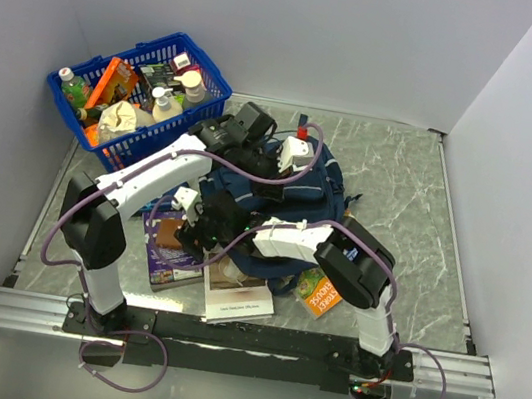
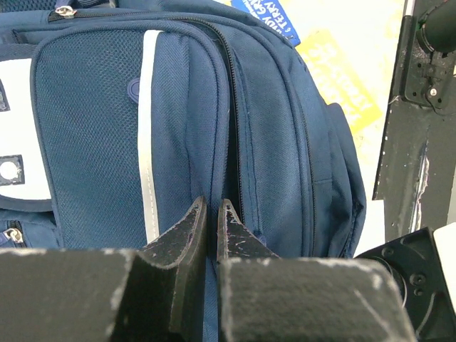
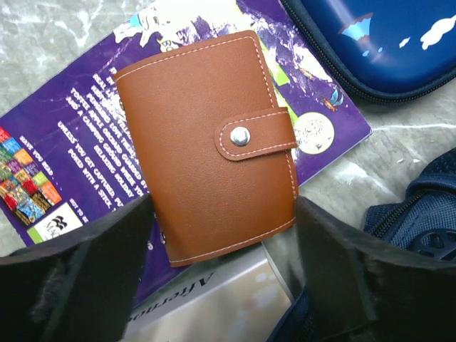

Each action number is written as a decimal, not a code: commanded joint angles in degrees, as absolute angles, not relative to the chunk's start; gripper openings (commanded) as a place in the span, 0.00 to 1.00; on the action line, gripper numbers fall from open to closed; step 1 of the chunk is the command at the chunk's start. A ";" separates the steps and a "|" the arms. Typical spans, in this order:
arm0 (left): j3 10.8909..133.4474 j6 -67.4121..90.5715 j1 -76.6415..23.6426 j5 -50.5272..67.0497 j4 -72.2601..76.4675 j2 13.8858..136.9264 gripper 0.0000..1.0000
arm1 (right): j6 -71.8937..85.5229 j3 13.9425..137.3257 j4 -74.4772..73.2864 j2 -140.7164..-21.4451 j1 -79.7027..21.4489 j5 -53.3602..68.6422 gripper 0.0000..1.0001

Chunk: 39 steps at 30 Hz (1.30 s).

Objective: Pack the student bag
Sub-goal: Pick up the personal item from the center of the board.

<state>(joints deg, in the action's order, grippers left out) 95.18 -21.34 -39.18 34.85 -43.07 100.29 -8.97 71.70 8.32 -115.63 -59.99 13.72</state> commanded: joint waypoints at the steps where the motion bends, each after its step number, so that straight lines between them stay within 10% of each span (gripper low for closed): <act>1: 99.41 -21.88 -39.02 40.34 -42.01 98.88 0.09 | -7.39 69.53 5.53 -116.81 -59.94 14.07 0.66; 9: 99.40 -21.01 -39.02 40.25 -40.69 98.96 0.09 | -4.31 62.67 10.72 -108.65 -63.98 3.35 0.12; 39: 96.86 -20.57 -38.50 38.23 -37.88 100.90 0.09 | 6.58 45.81 -5.61 -64.61 -76.55 -26.09 0.14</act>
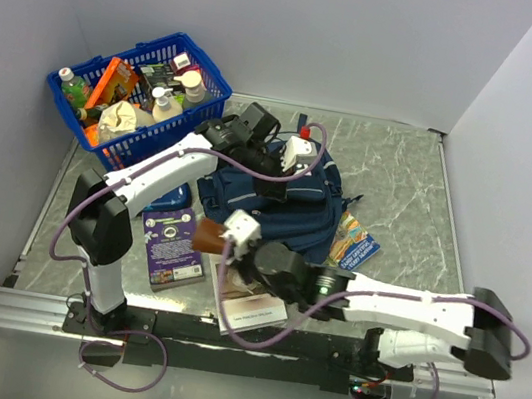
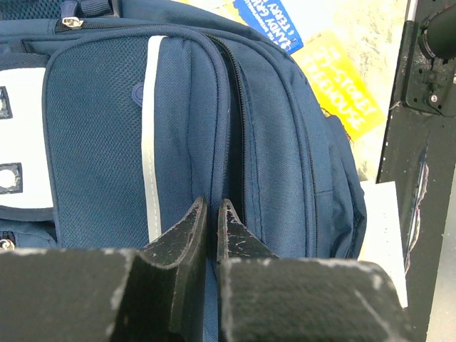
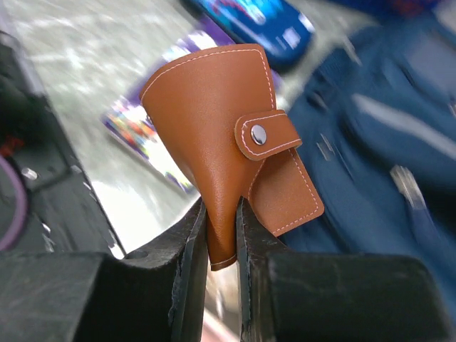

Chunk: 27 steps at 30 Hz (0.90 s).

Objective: Pack the student bag
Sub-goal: Pick up the personal item from the center of the board, then place the personal item in the student bag.

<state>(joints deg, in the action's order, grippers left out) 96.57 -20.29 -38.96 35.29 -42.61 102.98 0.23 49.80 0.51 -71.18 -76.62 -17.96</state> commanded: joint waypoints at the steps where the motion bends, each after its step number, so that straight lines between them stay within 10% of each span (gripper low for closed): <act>1: 96.42 -20.57 -38.58 38.23 -37.71 100.81 0.09 | 7.98 45.01 -6.23 -62.08 -76.55 -28.19 0.14; 27: 95.18 -19.51 -38.67 39.73 -36.91 101.42 0.09 | 37.79 42.53 -36.91 -50.44 -67.24 -48.78 0.17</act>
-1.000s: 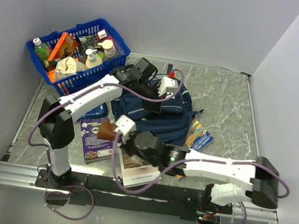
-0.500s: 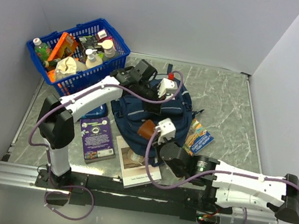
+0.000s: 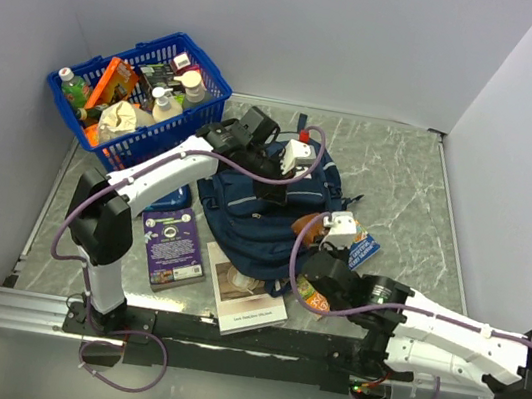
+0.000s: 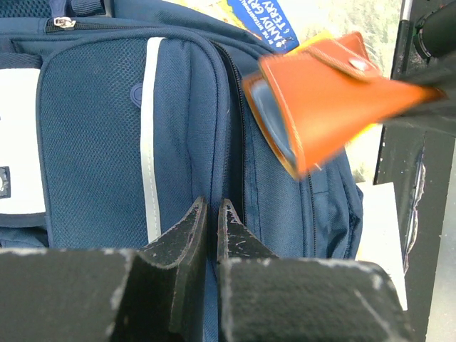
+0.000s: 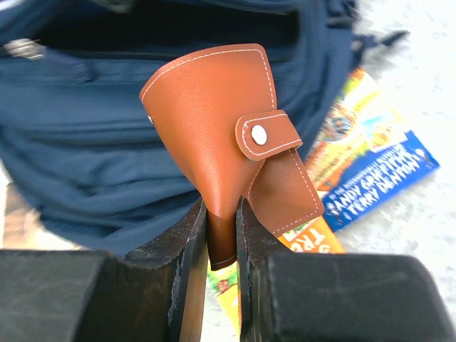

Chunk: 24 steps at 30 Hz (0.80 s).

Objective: Pack the student bag
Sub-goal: Place the personal item in the student bag.

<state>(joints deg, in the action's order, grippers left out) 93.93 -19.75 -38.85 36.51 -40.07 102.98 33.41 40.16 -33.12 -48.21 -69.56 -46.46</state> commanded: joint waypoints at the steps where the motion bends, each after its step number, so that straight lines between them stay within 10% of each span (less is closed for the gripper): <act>1: 95.19 -19.51 -38.76 39.81 -37.00 101.43 0.09 | 38.23 43.32 -36.83 -51.15 -65.67 -48.61 0.17; 18: 91.41 -19.95 -41.39 39.38 -34.11 99.32 0.06 | 34.45 53.52 -30.24 -61.87 -60.73 -33.58 0.27; 24: 90.35 -20.39 -42.62 39.46 -34.63 99.14 0.06 | 36.56 57.13 -30.15 -63.10 -58.54 -32.43 0.52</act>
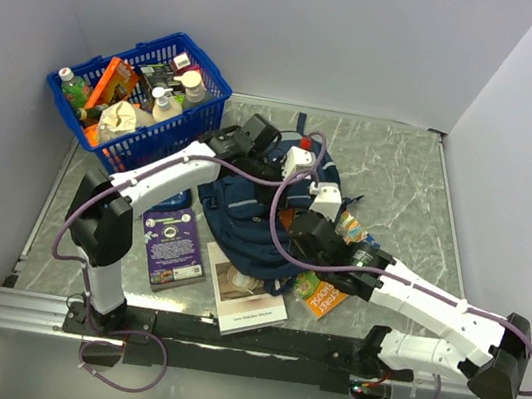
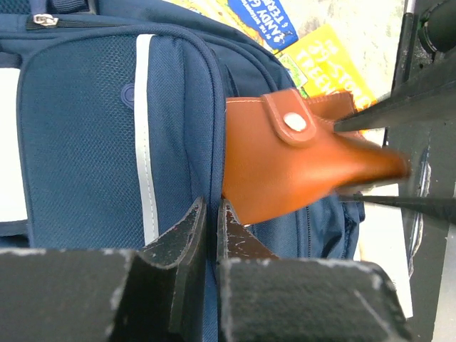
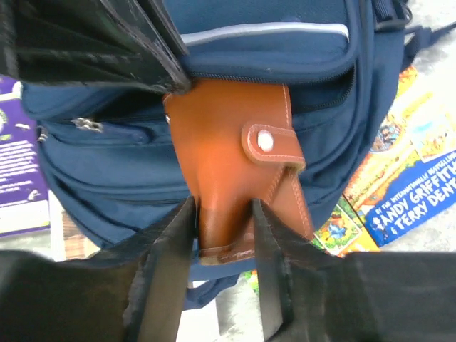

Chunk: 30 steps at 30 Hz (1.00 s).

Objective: Pack the student bag
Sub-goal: Place the personal item in the student bag.

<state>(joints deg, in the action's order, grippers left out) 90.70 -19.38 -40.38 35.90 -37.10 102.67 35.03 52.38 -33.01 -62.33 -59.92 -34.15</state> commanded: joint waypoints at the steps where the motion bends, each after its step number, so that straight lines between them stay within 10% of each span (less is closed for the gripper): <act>1: 90.35 -20.48 -42.63 39.38 -34.72 99.05 0.06 | 37.00 57.39 -30.41 -63.45 -57.84 -32.69 0.55; 6: 90.53 -20.30 -42.71 39.46 -35.07 98.61 0.06 | 39.73 56.26 -29.89 -64.69 -55.55 -35.33 0.81; 11: 89.91 -20.48 -42.63 38.76 -35.16 98.53 0.06 | 38.50 52.30 -24.25 -59.61 -53.09 -33.75 0.80; 15: 89.91 -20.48 -42.63 38.50 -35.24 98.52 0.06 | 41.39 51.33 -30.92 -56.43 -53.26 -33.49 0.74; 21: 90.17 -20.48 -42.63 37.97 -35.42 98.79 0.05 | 47.54 48.52 -39.81 -53.71 -53.44 -27.09 0.31; 26: 90.35 -20.83 -42.63 37.44 -35.68 98.70 0.06 | 52.72 45.62 -43.68 -49.50 -53.79 -20.06 0.44; 30: 90.44 -21.01 -42.71 37.18 -36.21 98.61 0.06 | 54.40 40.79 -41.67 -43.61 -54.31 -15.39 0.35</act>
<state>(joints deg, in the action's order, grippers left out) 89.58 -20.27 -41.71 34.57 -36.95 102.21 50.04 44.12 -41.04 -49.58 -53.49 -21.74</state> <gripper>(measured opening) 0.103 0.407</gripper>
